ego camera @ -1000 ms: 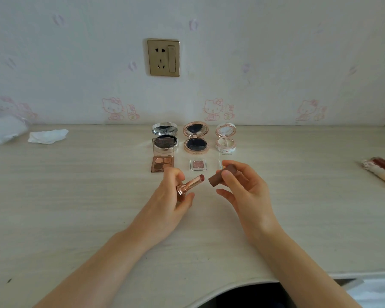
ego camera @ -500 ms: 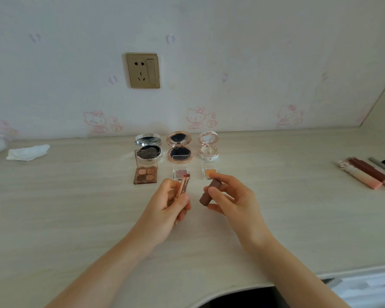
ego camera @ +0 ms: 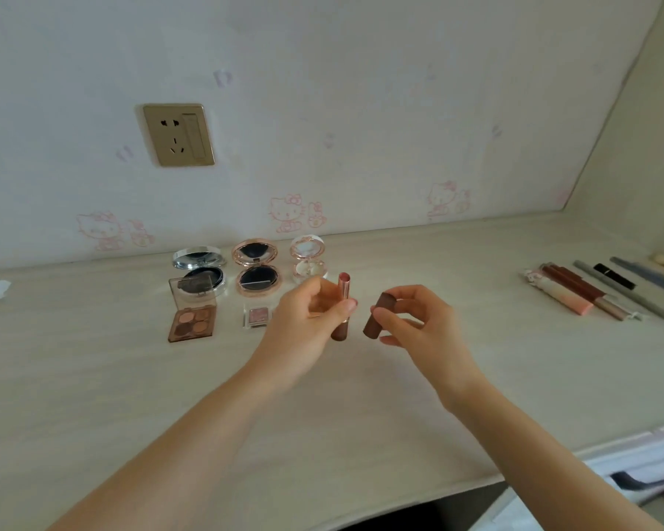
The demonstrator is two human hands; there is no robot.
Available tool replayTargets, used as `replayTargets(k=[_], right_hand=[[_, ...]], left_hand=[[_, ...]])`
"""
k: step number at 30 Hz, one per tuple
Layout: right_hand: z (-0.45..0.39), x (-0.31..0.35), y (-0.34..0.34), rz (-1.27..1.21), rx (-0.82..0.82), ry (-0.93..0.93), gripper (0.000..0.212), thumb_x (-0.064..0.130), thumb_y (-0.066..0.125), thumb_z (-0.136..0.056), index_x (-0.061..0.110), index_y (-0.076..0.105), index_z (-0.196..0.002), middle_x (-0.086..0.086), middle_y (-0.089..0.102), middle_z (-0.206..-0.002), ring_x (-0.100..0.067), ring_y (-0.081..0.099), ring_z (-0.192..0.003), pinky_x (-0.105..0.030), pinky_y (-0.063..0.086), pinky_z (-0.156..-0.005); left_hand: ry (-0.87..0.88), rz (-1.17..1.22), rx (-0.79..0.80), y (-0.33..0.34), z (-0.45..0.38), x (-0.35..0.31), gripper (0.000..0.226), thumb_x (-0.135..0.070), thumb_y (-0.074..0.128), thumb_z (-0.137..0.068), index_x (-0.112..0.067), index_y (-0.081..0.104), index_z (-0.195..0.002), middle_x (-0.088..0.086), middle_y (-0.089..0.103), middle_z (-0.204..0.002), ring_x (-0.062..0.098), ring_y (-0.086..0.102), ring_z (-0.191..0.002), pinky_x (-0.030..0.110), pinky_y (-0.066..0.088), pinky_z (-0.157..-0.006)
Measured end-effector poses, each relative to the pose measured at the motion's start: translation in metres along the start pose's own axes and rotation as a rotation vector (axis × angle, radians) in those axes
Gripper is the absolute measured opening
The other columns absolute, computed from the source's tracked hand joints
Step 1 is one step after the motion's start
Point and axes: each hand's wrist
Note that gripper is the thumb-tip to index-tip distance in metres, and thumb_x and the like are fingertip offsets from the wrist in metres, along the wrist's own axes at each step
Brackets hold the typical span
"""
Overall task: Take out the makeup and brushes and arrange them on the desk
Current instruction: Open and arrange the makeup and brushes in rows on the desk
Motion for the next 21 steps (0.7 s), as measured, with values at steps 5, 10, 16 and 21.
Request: replayTargets(k=[5, 10, 16, 21], right_hand=[[-0.041, -0.003, -0.02, 0.197, -0.036, -0.07, 0.023, 0.012, 0.069, -0.082, 0.033, 0.061, -0.088, 0.011, 0.067, -0.088, -0.006, 0.069, -0.07, -0.038, 0.059, -0.074], [-0.083, -0.008, -0.024, 0.332, -0.038, -0.072, 0.021, 0.013, 0.065, -0.083, 0.032, 0.058, -0.09, 0.013, 0.066, -0.092, 0.003, 0.067, -0.066, -0.01, 0.046, -0.053], [-0.109, -0.023, -0.013, 0.409, 0.022, -0.056, 0.026, 0.007, 0.062, -0.082, 0.03, 0.057, -0.095, 0.014, 0.062, -0.093, 0.0, 0.067, -0.074, -0.015, 0.042, -0.053], [-0.122, -0.032, -0.006, 0.441, 0.043, -0.067, 0.031, 0.004, 0.061, -0.079, 0.031, 0.056, -0.094, 0.017, 0.061, -0.09, 0.007, 0.064, -0.071, -0.009, 0.041, -0.05]], left_hand=[[0.016, -0.162, -0.02, 0.021, -0.051, -0.011, 0.005, -0.023, 0.069, -0.085, -0.018, 0.067, -0.086, -0.003, 0.071, -0.08, 0.004, 0.067, -0.073, 0.017, 0.05, -0.062], [0.012, -0.341, -0.147, 0.036, -0.095, -0.012, 0.009, -0.018, 0.074, -0.078, -0.01, 0.07, -0.077, -0.004, 0.067, -0.068, 0.006, 0.059, -0.068, 0.011, 0.043, -0.066], [-0.068, -0.526, -0.166, 0.051, -0.116, -0.003, 0.012, -0.015, 0.072, -0.075, -0.005, 0.065, -0.071, 0.009, 0.066, -0.069, 0.019, 0.053, -0.062, 0.024, 0.029, -0.048], [-0.116, -0.576, -0.183, 0.053, -0.127, 0.0, 0.018, -0.009, 0.071, -0.074, -0.011, 0.057, -0.063, -0.002, 0.05, -0.054, 0.011, 0.043, -0.049, 0.025, 0.021, -0.043]])
Point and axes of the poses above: each hand's wrist, its own z-axis away from the middle knuckle, its own y-axis out of the palm, x = y × z
